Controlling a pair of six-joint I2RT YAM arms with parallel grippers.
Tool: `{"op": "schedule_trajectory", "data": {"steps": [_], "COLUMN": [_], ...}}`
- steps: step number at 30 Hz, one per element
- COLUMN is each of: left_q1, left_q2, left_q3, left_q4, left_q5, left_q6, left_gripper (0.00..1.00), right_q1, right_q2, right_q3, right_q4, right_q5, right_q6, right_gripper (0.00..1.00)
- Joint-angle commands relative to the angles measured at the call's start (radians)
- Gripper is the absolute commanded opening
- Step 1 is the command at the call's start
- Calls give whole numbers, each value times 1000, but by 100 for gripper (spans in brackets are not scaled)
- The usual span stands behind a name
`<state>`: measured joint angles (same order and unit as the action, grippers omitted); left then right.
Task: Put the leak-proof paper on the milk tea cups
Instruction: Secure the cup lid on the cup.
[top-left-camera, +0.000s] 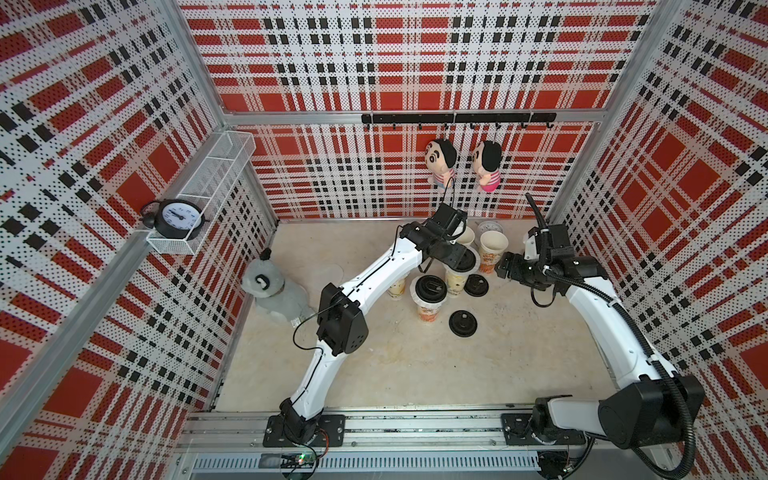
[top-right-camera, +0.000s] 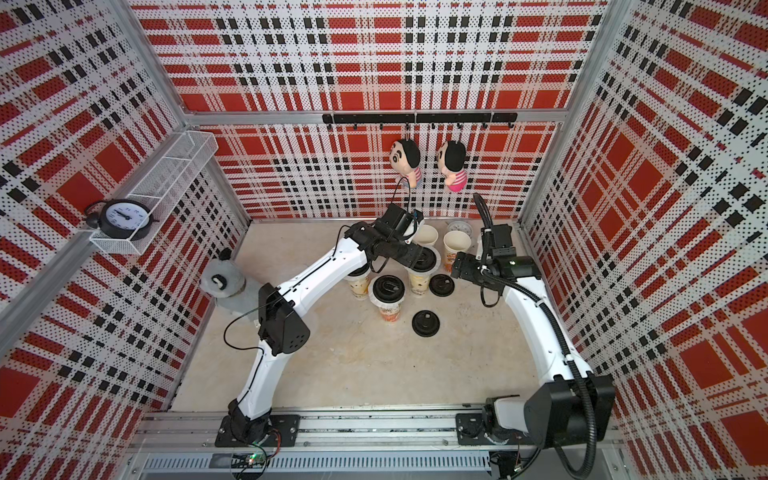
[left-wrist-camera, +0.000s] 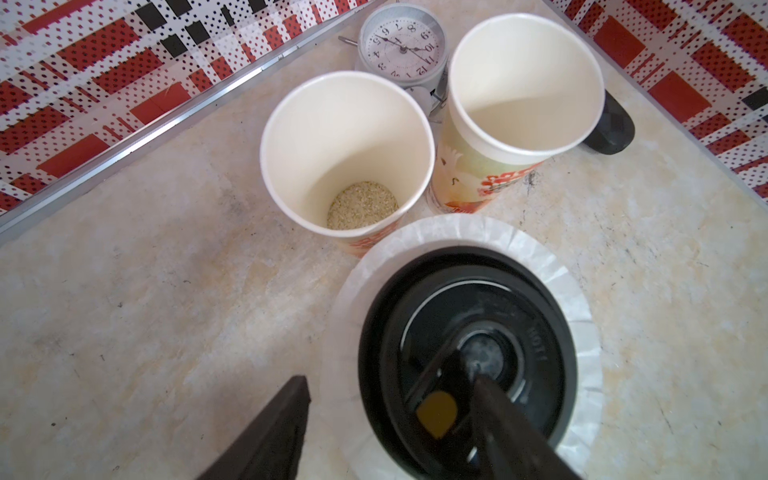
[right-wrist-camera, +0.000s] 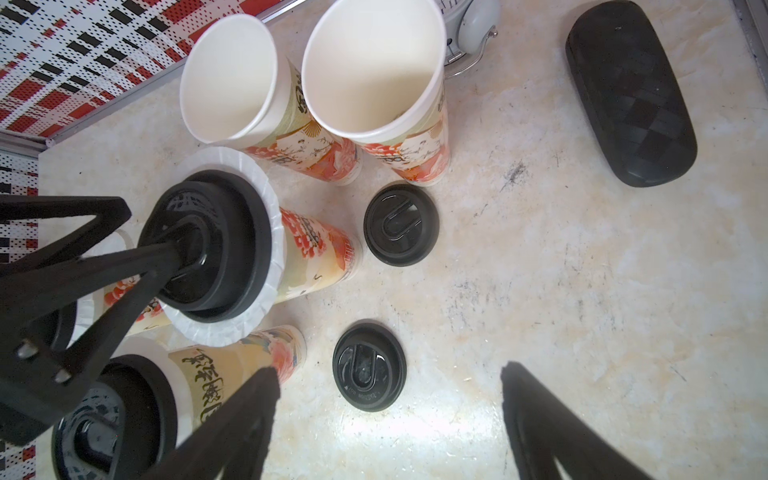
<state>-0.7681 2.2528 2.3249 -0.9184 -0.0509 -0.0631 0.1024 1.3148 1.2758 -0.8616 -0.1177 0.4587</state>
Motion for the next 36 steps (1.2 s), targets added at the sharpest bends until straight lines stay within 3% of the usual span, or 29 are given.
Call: {"op": "schedule_trajectory", "data": {"steps": [1,15,25,36], "left_q1": [3,0,-3,-3], "left_q2": [17,8,1,-7], "left_q3": [-12,-26,-31,-35], "left_q4": [18,-9,-13,-13], "left_q5": [-26,-54,-60,-66], "left_q6": [1,4,3,6], "left_gripper": [66,65,65,65], "right_q1": [-4,5,63,77], "right_q2": [-18,34,166,301], "right_q3": [-13,16,98,187], "right_q4": [19,35,68,85], "right_q5": [-8,-42,-43,-17], "right_q6": [0,-1,9,8], "right_gripper": [87,83,72,70]}}
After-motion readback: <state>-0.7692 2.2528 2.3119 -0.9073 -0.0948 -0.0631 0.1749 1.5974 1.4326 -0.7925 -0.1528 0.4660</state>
